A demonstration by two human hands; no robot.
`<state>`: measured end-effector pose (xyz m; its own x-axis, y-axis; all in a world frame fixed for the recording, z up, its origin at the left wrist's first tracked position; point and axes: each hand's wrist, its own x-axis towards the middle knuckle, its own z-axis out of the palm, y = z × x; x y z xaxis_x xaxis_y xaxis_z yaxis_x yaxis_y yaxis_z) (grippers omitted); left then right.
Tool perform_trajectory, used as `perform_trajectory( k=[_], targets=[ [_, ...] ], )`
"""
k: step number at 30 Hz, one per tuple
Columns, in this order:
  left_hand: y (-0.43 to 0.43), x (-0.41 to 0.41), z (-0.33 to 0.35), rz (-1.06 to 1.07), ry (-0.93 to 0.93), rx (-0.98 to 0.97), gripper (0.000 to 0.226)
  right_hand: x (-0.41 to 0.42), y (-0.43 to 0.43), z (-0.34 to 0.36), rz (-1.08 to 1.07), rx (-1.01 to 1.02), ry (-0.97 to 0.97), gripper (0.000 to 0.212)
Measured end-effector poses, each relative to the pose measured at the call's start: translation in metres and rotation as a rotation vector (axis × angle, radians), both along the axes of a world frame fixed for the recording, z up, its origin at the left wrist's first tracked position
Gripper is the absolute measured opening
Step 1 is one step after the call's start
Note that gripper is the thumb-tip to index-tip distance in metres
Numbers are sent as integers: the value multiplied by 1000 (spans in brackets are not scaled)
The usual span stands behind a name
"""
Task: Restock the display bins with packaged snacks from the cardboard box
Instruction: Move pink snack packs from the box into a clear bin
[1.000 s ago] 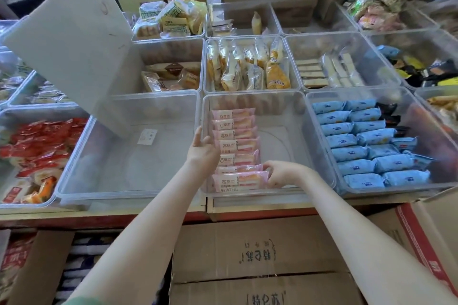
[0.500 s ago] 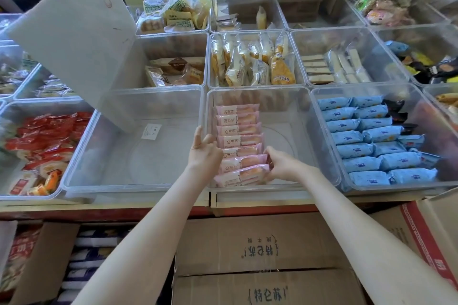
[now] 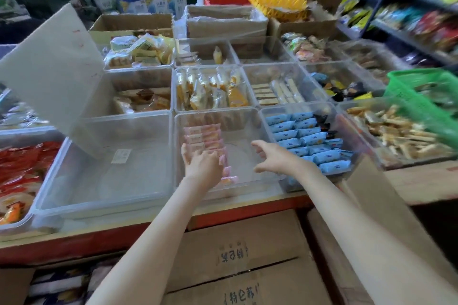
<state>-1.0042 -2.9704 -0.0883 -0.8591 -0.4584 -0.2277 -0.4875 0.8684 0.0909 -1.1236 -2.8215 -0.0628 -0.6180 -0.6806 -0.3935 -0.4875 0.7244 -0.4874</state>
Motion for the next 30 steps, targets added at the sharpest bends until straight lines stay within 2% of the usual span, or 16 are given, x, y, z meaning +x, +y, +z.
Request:
perform_trajectory(
  k=[4,7,12,17,21,26,30],
  targets=[
    [101,-21,56,-111,201,111,43,-1,65,63,-58,-101,111,74],
    [186,-29,90,-239,327,197,40,-3,133,100,-98,-140,206,66],
    [329,-42,110,-378,423,240,39,-15,288,117,-164,-171,314,54],
    [463,-84,90,-359,256,261,48,-34,445,80,-286,-76,214,65],
    [537,-111,45,-302,191,344,45,-48,513,27,-267,46,95,65],
    [546,-126,-26,-241,32,374,40,-77,544,-35,-208,138,16,61],
    [536,-147,-78,-229,-111,447,37,-108,544,-77,-117,217,-38,45]
  ],
)
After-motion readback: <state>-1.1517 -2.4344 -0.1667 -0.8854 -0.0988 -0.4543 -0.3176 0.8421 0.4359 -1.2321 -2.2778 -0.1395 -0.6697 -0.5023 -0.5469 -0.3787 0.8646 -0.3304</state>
